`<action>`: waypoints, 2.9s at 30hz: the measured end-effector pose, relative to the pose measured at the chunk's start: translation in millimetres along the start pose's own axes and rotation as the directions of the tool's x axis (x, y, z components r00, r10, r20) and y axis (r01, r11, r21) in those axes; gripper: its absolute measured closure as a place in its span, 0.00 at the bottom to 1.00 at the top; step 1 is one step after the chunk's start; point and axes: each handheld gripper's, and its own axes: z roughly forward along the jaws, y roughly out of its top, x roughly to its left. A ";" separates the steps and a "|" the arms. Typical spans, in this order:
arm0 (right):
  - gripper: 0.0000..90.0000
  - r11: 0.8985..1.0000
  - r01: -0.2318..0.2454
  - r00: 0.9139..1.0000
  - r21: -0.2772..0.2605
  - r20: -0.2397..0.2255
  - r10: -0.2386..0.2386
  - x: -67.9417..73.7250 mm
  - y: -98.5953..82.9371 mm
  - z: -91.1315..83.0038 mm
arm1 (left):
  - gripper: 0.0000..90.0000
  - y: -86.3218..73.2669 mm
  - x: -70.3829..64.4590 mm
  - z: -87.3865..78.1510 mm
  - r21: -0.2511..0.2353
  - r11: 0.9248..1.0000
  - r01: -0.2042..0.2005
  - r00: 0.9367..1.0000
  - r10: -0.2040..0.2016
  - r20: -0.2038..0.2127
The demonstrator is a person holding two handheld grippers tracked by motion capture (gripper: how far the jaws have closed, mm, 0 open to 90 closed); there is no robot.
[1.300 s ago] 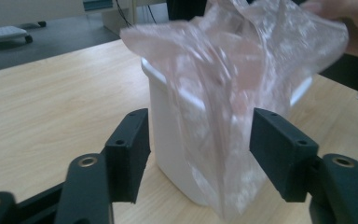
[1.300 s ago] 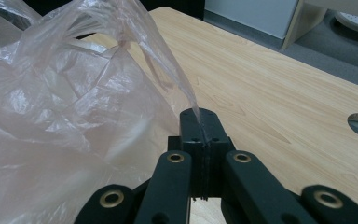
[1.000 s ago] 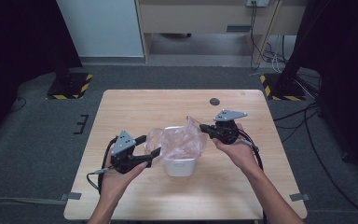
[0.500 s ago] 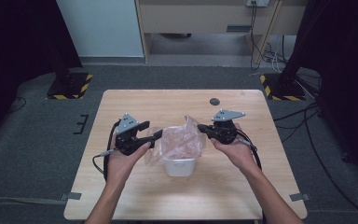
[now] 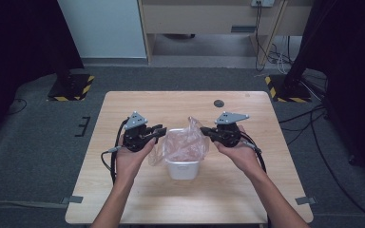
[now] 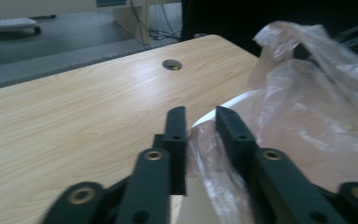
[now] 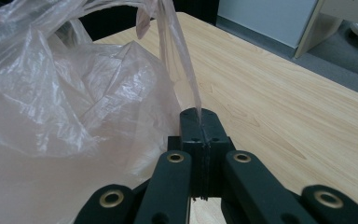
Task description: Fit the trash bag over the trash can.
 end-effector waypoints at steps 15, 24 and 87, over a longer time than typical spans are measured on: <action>1.00 1.000 -0.009 1.000 0.024 0.014 0.009 -7.2 -13.6 2.9 | 1.00 -7.2 7.8 13.8 0.026 0.998 0.051 0.991 -0.047 -0.122; 1.00 0.999 -0.010 1.000 0.052 0.010 0.009 -6.8 -26.7 8.3 | 1.00 -15.6 7.4 25.9 0.080 0.995 0.062 0.991 -0.052 -0.119; 0.63 0.976 -0.111 0.994 -0.185 -0.017 0.110 8.7 -5.3 -36.9 | 0.99 -36.7 5.7 21.4 0.080 0.995 0.067 0.994 -0.060 -0.094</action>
